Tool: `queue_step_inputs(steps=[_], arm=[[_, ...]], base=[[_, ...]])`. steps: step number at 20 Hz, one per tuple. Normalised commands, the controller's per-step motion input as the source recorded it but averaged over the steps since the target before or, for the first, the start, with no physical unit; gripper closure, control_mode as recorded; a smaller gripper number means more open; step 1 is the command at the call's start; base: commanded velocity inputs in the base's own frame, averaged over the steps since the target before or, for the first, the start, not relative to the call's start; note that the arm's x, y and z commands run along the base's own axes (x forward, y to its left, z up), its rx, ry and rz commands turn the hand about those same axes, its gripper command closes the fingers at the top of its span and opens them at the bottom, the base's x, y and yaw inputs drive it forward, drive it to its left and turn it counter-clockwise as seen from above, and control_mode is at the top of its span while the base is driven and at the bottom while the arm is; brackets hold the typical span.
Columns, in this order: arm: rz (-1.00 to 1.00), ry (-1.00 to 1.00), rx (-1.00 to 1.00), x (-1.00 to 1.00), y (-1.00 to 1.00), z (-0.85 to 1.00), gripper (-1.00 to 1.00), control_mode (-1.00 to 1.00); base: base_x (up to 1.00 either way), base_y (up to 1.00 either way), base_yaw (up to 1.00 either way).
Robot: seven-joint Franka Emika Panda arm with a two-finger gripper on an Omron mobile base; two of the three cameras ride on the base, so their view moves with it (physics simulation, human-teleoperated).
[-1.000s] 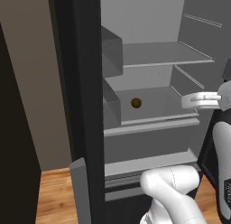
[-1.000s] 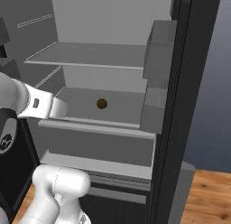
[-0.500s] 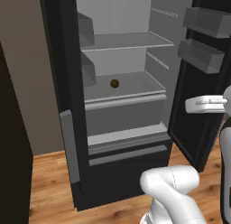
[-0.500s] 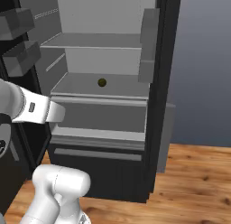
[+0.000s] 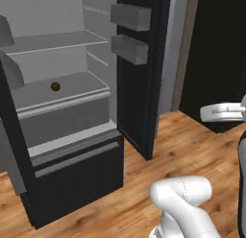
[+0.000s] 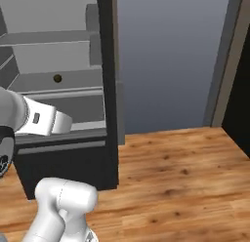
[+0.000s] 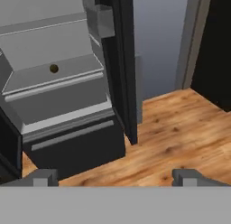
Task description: Place the liquor on the top shelf of the fridge to keep it out of children's reach, and place the kiwi and avocado on lower shelves for easy access.
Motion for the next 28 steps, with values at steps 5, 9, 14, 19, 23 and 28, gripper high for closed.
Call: queue_step_inputs(steps=[5,9,14,19,23,28], arm=[[0.00,0.00,0.00,0.00,0.00,0.00,-1.00,1.00],[0.00,0.00,0.00,0.00,0.00,0.00,-1.00,1.00],[0.00,0.00,0.00,0.00,0.00,0.00,-1.00,1.00],[0.00,0.00,0.00,0.00,0.00,0.00,-1.00,1.00],[0.00,0.00,0.00,0.00,0.00,0.00,-1.00,1.00],[0.00,0.00,0.00,0.00,0.00,0.00,-1.00,1.00]], base=[[0.00,-0.65,-0.71],[0.00,-0.56,-0.76],[0.02,-0.44,-0.73],[0.07,-0.24,-0.67],[0.19,-0.03,-0.54],[0.46,0.11,-0.34]])
